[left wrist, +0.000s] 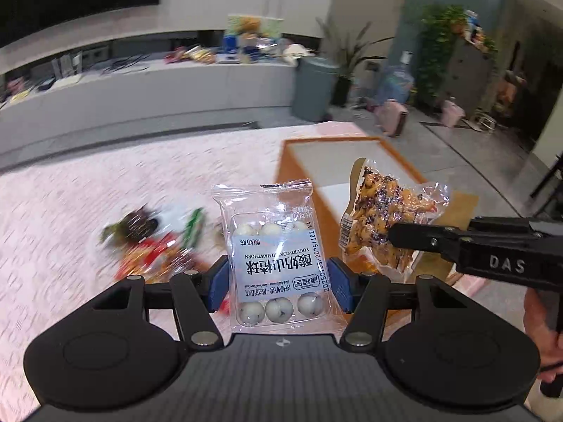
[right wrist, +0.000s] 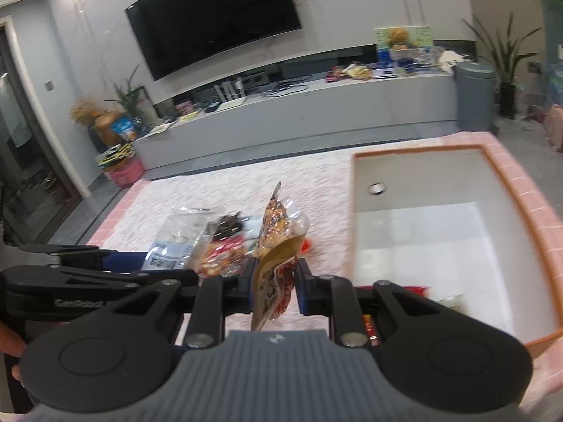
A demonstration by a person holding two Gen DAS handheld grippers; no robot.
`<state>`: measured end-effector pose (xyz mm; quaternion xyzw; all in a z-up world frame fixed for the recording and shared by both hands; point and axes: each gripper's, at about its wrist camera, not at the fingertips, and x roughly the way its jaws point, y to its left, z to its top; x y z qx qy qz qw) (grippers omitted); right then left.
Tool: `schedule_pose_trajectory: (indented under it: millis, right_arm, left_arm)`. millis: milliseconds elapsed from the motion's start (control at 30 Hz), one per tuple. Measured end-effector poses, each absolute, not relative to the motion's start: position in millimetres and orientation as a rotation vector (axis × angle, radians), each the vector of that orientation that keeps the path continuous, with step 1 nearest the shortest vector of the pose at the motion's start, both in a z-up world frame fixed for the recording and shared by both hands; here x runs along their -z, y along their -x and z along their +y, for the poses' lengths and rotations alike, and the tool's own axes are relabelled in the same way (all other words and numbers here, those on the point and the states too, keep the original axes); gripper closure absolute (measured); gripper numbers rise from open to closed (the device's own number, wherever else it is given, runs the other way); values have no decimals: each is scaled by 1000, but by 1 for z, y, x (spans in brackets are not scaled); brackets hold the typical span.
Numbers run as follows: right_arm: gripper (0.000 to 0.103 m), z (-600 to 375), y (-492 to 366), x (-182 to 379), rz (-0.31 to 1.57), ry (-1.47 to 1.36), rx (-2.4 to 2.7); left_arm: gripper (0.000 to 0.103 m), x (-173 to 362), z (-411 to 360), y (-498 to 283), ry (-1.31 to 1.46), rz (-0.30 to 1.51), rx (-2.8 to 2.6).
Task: Organize snacks
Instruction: 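Carry both packs over the orange box and release them inside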
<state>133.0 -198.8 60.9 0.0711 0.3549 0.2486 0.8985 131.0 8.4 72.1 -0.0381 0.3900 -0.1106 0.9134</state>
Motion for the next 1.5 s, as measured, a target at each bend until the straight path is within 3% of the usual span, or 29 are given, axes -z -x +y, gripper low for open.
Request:
schedule_pose_trajectory:
  millis: [400, 1167, 1500]
  right_arm:
    - [84, -268, -169, -58, 806, 66, -338]
    - [84, -261, -220, 23, 971, 748, -472]
    - [82, -270, -249, 27, 1110, 627, -558]
  left_arm:
    - [36, -58, -79, -182, 1, 842, 400]
    - [36, 12, -140, -267, -212, 1088, 512]
    - [36, 31, -156, -287, -429, 1119, 514]
